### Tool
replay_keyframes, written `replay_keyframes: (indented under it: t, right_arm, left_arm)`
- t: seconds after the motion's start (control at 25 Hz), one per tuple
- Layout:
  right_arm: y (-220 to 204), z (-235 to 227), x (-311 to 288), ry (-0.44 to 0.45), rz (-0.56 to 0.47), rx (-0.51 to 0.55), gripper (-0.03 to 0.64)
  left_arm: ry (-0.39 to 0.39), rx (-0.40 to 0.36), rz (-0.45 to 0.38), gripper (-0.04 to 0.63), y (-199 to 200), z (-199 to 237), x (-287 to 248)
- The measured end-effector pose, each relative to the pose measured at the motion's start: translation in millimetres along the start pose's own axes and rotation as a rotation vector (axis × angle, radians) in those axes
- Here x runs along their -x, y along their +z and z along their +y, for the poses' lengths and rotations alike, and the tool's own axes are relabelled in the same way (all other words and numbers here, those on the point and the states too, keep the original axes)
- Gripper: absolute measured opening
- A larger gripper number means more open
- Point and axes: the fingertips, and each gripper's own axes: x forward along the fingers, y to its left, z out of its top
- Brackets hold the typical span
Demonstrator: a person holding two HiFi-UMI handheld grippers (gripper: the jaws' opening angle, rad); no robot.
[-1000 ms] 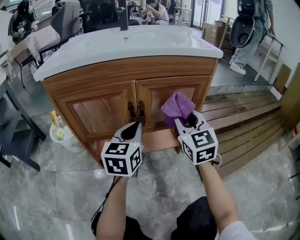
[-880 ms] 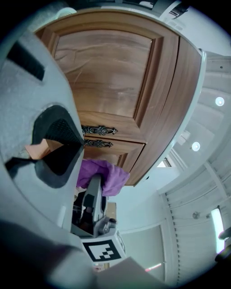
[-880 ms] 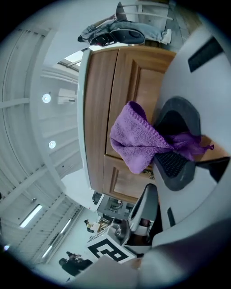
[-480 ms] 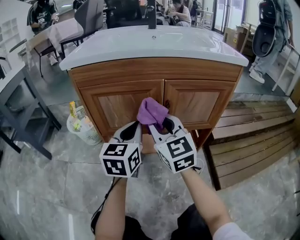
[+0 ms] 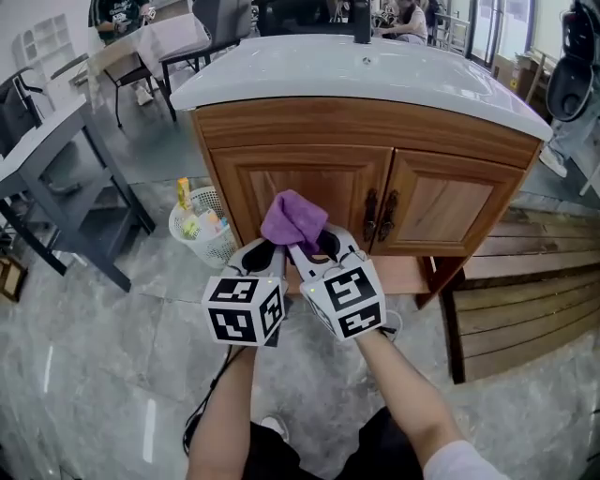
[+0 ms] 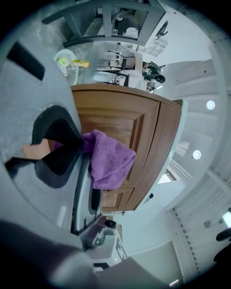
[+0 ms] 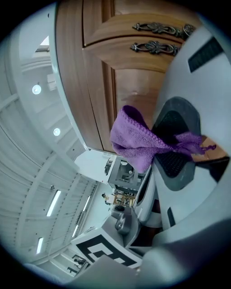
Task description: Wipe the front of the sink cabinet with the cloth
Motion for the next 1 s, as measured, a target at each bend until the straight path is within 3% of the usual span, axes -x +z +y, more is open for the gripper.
replay_keyframes:
  t: [0.48, 0.64, 1.0]
  right_arm:
    - [-35.7, 59.9, -68.1, 0.104, 0.026, -0.055, 0.077]
    - [-45.4, 71.3, -82.0, 0.105, 0.027, -0.033, 0.077]
    - [-59.3, 63.9, -80.7, 0.068, 0.024, 0.022, 0.075]
  left_arm:
    - [0.147, -0.015, 0.035, 0.006, -11.9, 66.7, 37.6]
    - [0.151, 0.004, 0.047, 0.006, -16.4, 67.1, 42.1]
    - [0.133, -0.038, 0.07, 0.006, -21.3, 52.8, 39.8]
